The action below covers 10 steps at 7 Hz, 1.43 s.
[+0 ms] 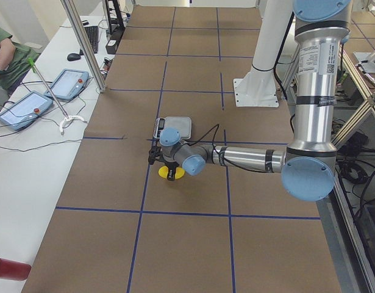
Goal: Weigh mango
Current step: 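Lift the mango with the left gripper and carry it over the scale tray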
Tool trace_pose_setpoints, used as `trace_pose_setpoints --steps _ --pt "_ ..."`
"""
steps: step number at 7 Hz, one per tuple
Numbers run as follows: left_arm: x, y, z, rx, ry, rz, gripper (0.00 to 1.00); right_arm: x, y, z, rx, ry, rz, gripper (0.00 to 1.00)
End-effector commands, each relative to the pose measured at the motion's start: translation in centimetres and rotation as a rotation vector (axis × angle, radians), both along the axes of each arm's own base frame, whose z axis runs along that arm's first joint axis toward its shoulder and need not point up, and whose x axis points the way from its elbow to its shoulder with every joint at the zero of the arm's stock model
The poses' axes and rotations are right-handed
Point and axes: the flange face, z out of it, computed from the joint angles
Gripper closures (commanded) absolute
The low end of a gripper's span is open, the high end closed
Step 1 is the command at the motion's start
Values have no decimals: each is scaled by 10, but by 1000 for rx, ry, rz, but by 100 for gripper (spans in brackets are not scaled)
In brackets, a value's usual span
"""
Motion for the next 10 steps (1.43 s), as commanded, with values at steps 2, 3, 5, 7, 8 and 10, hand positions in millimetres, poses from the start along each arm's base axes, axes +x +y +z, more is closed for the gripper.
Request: trace_pose_setpoints --steps 2,3,5,7,8,10 --pt "-14 0 -109 -33 -15 -27 100 0 0 0 0 0 0 0" --pt "-8 -10 -138 -52 -3 -57 100 0 0 0 0 0 0 0" --pt "48 -40 -187 -145 49 -138 100 0 0 0 1 0 0 0" --pt "127 -34 -201 -204 41 -102 100 0 0 0 1 0 0 0" --pt "153 -33 -202 -211 26 -96 100 0 0 0 0 0 0 0" --pt "176 -20 -199 -218 15 -59 100 0 0 0 0 0 0 0"
